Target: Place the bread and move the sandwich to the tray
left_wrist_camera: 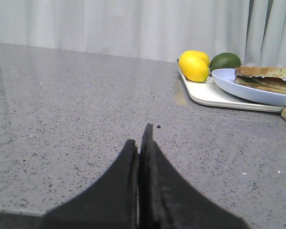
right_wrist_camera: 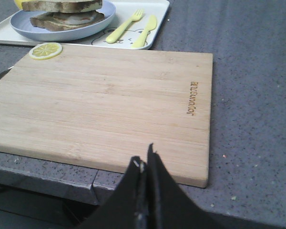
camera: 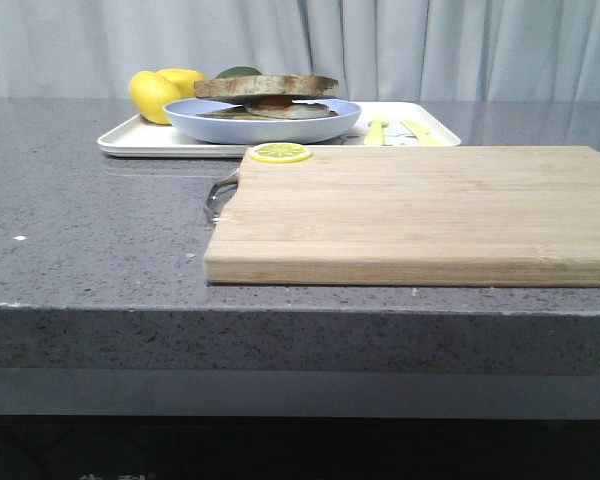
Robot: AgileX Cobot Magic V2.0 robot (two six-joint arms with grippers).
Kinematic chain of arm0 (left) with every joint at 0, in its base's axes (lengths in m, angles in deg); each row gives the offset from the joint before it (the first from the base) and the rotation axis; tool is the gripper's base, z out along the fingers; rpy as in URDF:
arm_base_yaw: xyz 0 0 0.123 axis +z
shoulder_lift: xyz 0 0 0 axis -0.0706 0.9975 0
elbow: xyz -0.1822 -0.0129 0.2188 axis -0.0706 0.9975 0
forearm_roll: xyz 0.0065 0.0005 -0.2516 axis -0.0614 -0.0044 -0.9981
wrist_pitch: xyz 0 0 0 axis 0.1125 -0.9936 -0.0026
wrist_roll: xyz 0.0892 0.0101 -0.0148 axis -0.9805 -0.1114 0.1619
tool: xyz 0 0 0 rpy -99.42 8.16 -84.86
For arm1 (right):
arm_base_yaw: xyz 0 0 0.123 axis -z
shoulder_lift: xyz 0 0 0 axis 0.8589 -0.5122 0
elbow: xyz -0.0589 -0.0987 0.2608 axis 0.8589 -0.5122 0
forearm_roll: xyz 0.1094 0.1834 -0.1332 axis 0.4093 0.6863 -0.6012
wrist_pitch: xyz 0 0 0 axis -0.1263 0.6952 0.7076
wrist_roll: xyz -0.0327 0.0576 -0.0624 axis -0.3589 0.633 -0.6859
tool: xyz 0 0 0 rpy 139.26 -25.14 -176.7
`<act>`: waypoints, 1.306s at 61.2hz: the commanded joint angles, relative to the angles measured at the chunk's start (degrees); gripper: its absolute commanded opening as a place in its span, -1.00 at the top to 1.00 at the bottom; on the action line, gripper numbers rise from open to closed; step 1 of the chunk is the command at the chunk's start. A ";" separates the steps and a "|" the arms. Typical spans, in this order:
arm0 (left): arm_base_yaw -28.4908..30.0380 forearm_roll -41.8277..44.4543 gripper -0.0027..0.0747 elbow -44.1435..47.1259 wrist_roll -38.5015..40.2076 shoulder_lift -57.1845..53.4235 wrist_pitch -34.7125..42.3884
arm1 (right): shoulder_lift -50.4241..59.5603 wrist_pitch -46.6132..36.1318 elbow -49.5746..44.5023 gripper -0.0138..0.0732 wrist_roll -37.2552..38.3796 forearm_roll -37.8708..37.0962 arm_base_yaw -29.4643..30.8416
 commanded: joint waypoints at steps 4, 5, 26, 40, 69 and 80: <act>0.08 -0.21 0.98 0.08 0.59 -1.29 4.77 | -0.60 -4.40 1.43 0.82 -0.12 -0.13 0.30; 0.08 -0.21 0.98 0.08 0.59 -1.29 4.77 | -0.60 -4.40 1.43 0.82 -0.12 -0.13 0.30; 0.08 -0.21 0.98 0.08 0.59 -1.29 4.77 | -0.47 -8.33 0.31 0.82 -0.17 -0.96 0.30; 0.08 -0.21 0.98 0.08 0.59 -1.29 4.77 | 6.16 -26.59 -11.42 0.82 -0.17 -1.13 5.07; 0.31 -0.21 0.98 0.08 0.59 -1.17 4.77 | 12.82 -24.54 -21.97 0.82 -0.17 -0.71 9.65; 0.31 -0.21 0.98 0.08 0.59 -1.17 4.77 | 12.82 -24.54 -21.97 0.82 -0.17 -0.71 9.65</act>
